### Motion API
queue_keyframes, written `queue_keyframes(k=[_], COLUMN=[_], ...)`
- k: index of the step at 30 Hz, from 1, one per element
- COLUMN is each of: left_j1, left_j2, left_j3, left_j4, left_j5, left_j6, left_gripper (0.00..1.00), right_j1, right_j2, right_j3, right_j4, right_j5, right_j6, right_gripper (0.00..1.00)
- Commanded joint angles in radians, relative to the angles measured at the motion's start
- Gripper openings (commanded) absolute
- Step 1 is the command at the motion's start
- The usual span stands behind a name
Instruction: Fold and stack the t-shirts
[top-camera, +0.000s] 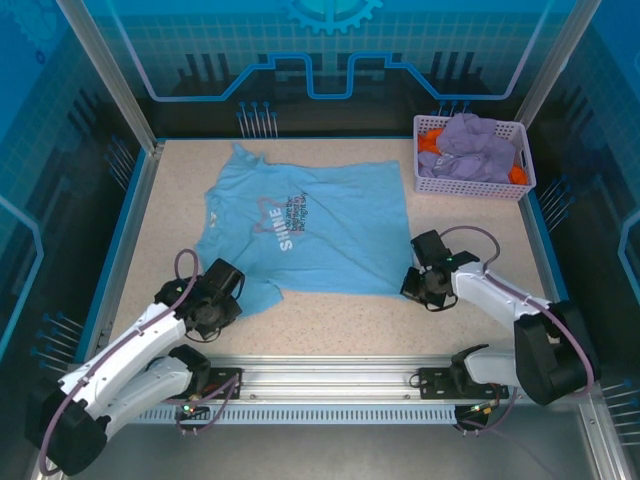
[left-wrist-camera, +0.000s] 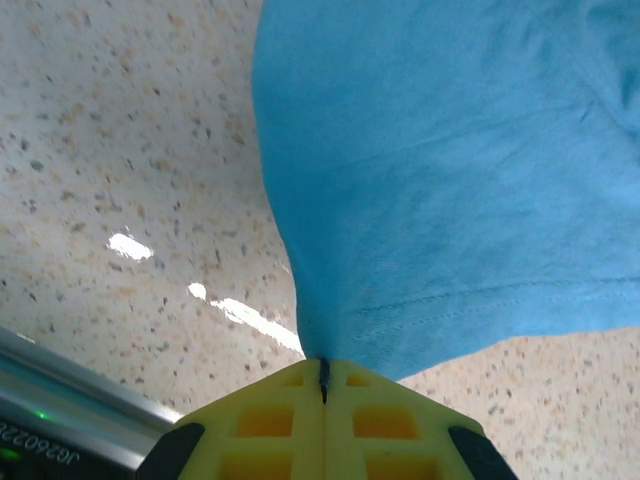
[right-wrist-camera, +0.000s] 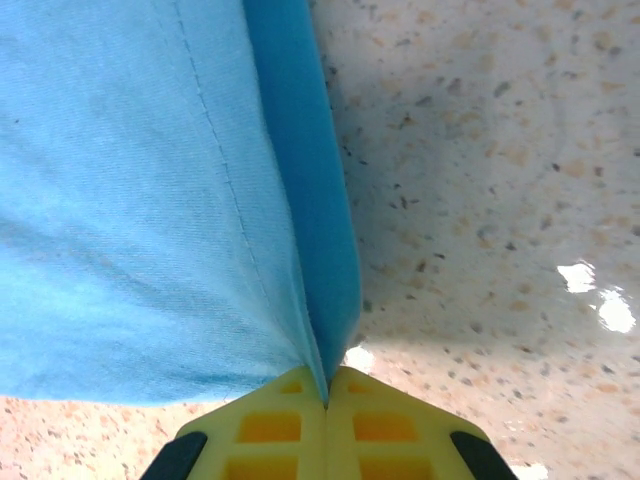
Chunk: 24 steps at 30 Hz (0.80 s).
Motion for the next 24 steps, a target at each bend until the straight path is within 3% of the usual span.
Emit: queue_keyframes(k=[1,20,24], left_j1=[-0.007,-0.009,-0.008], left_j2=[-0.018,-0.245,-0.265], left_j3=[0.039,0.144,0.136], left_j4=[-0.059,-0.307,-0.294], left_j5=[0.081,0.115,0.141], left_j6=[0.024,0.011,-0.001], left_gripper=[0.0,0.0,0.0], right_j1=[-0.034,-0.05,-0.049], right_j2=[-0.023,-0.228,-0.232], right_j3=[0.048,0.002,0.005], right_j4=[-0.143,-0.249,-0.239], right_j5=[-0.001,0.013,0.006], right_j6=[-0.091,-0.099,-0.093], right_gripper=[0.0,0.0,0.0])
